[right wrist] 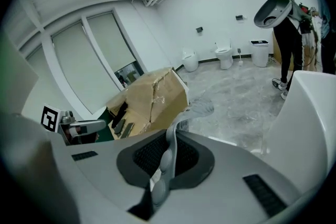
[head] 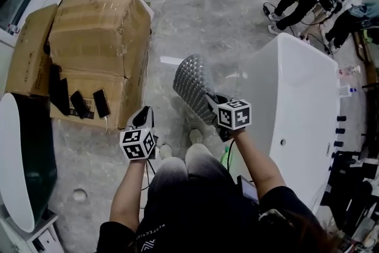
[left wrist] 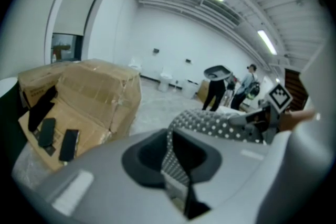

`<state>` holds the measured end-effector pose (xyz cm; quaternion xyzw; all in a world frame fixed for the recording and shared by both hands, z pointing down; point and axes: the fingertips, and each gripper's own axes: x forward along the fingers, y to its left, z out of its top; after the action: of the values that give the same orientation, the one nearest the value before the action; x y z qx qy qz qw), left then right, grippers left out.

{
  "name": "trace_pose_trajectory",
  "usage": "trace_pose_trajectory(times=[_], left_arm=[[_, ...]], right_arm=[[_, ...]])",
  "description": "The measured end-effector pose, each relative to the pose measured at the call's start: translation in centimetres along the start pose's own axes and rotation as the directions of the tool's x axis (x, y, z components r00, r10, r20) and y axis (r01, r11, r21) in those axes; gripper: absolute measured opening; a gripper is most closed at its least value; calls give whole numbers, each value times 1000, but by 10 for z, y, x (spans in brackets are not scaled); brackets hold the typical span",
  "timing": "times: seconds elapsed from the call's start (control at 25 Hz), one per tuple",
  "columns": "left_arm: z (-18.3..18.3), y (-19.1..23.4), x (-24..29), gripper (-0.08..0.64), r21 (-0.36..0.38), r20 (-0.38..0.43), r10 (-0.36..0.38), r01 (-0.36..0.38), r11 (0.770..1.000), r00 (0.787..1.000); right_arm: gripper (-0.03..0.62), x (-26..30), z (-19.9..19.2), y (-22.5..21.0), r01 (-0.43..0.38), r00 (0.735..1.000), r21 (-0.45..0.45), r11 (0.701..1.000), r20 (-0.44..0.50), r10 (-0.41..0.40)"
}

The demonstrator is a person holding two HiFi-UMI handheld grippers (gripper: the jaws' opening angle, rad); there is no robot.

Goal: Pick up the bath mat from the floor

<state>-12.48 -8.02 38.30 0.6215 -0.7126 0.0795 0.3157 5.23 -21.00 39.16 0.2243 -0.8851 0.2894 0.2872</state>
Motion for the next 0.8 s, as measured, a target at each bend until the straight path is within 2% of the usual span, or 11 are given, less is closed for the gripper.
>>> trace_pose_trajectory(times=[0.28,0.48,0.8], left_arm=[[27,-13,-34,37,40,49,-31,29,999,998],[51,-10,-58,37,-16,106,-17,19,1000,994],[76,-9,-79,37,-24,162,-18,22,999,987]], right_arm=[[11,-45,25,56,-100,991,10,995,87,99],[11,-69,38,74,-130,983,33,991,134,125],[11,-80,49,95,-163,974,13,987,161,159]])
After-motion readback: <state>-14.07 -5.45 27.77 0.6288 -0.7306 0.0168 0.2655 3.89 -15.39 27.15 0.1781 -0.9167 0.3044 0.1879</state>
